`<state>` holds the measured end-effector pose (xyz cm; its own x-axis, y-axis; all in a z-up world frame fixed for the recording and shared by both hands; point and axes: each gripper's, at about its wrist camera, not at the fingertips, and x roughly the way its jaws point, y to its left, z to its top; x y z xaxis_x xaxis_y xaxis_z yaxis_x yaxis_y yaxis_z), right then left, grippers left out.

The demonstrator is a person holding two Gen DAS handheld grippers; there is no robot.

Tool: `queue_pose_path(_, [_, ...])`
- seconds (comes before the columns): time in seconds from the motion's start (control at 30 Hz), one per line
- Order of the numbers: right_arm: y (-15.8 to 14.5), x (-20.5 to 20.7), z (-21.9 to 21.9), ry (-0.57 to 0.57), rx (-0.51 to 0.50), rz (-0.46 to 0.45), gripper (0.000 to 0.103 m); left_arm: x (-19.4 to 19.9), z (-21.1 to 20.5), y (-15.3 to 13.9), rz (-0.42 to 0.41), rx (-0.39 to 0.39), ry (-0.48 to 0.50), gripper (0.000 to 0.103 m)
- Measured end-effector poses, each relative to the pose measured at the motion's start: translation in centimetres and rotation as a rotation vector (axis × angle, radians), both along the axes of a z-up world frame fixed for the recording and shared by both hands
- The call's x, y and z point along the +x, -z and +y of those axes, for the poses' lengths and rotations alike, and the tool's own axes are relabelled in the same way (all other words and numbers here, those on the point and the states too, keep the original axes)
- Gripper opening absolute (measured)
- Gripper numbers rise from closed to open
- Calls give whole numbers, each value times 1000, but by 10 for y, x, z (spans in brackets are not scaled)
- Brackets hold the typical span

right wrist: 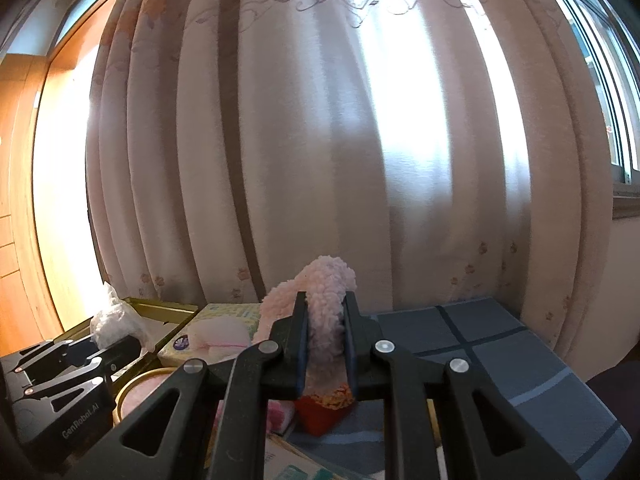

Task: Organize soft objects
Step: 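Lift the pink puff with the right gripper while the left carries the bag toward the gold tin tray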

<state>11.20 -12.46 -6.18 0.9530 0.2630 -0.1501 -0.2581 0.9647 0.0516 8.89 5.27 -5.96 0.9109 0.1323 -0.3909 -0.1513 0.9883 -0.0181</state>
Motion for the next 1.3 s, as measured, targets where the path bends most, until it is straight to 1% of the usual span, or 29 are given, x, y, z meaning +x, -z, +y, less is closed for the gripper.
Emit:
queue_pose_path(0.23, [1, 0, 15, -13, -18, -8, 16, 1, 5, 1, -1, -1, -13, 27])
queue_pose_path(0.67, [2, 11, 35, -24, -30, 8, 16, 1, 10, 1, -6, 1, -32, 27])
queue_pose_path(0.9, [3, 13, 46, -36, -52, 0, 17, 1, 14, 1, -4, -10, -55, 27])
queue_pose_path(1.07, [4, 15, 54, -47, -67, 0, 17, 1, 14, 0, -3, -3, -50, 27])
queue_pose_path(1.3, [4, 14, 65, -72, -81, 2, 17, 0, 17, 0, 5, -17, -43, 27])
